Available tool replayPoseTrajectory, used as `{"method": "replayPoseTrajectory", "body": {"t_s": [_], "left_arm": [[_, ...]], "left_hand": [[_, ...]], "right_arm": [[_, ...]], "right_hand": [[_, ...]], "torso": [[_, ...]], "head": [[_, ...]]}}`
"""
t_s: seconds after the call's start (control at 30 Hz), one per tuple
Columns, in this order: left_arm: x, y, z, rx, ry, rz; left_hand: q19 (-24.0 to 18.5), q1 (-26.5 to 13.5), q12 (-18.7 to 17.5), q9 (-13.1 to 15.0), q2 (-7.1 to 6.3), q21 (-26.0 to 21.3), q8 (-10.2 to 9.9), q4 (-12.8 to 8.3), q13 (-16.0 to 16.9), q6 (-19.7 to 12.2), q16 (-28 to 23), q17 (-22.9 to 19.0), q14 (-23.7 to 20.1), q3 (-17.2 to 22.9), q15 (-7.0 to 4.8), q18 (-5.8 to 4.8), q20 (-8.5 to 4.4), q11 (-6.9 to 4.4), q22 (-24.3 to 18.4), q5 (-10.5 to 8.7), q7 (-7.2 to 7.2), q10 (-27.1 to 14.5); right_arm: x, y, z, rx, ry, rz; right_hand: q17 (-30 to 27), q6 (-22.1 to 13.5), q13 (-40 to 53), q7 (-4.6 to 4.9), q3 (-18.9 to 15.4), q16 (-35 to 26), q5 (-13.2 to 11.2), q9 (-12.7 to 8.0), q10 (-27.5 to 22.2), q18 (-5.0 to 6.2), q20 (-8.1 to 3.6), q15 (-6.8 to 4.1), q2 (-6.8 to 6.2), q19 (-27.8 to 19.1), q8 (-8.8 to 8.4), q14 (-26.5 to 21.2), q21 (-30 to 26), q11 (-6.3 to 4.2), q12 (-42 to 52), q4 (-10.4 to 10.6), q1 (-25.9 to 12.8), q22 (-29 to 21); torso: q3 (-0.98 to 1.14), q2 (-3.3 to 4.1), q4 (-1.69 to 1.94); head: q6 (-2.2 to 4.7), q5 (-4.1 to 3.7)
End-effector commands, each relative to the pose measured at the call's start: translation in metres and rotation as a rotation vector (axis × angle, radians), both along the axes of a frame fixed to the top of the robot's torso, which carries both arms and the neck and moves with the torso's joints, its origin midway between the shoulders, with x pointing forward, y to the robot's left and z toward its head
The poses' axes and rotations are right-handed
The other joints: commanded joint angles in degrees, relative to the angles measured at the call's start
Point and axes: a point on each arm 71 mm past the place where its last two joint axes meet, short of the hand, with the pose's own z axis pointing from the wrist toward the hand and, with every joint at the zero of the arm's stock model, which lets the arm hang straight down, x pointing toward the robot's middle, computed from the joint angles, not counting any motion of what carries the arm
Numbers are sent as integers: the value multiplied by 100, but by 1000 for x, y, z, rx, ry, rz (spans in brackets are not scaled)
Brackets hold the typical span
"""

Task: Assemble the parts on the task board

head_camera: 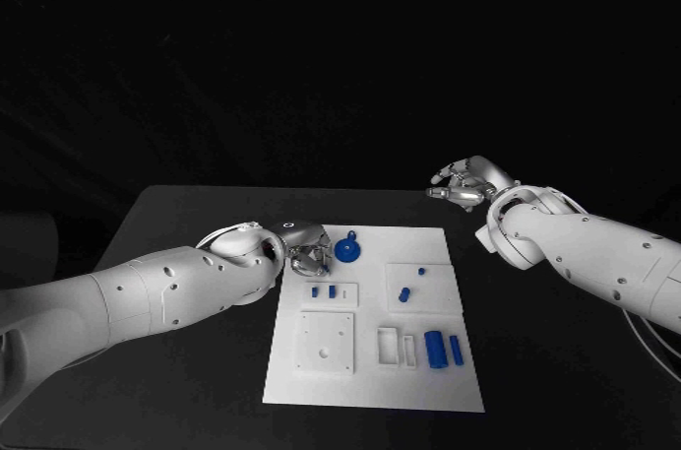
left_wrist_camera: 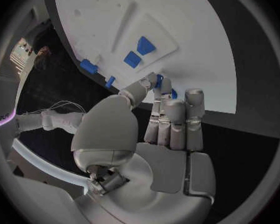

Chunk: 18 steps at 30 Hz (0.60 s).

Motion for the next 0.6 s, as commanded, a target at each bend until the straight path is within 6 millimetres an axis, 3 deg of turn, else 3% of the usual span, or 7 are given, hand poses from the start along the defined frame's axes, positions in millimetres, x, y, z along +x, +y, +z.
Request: {"method": "replayPoseTrajectory", "body": {"t_s": [0.03,0.6], "left_arm": [[-1,-3,-1,5,5,-11],[-1,-5,-5,22,30,-20]], "left_hand": [[11,6,9,7,49,27,23,-11,5,37,2,-3,3,34,-30,596,-2,17,125,18,-9,23],[0,6,0,4,58,34,20,-13,5,34,1,-4,1,34,-29,594,-2,18,124,7,-8,25]], "right_arm": [[0,1,0,-12,-1,13],[0,1,0,-12,-1,14]], "right_hand": [[7,4,-6,30,-19,-21,29,5,9,571,-38,3,30,-2,-5,46,-29,-18,27,-28,-15,9],[10,4,-11,29,-19,-23,31,6,10,571,-38,2,31,1,-5,49,-32,-18,29,-30,-15,13]], "torso": [[-2,3,1],[3,1,-1]], "head": [[1,-5],[-15,-24]]}}
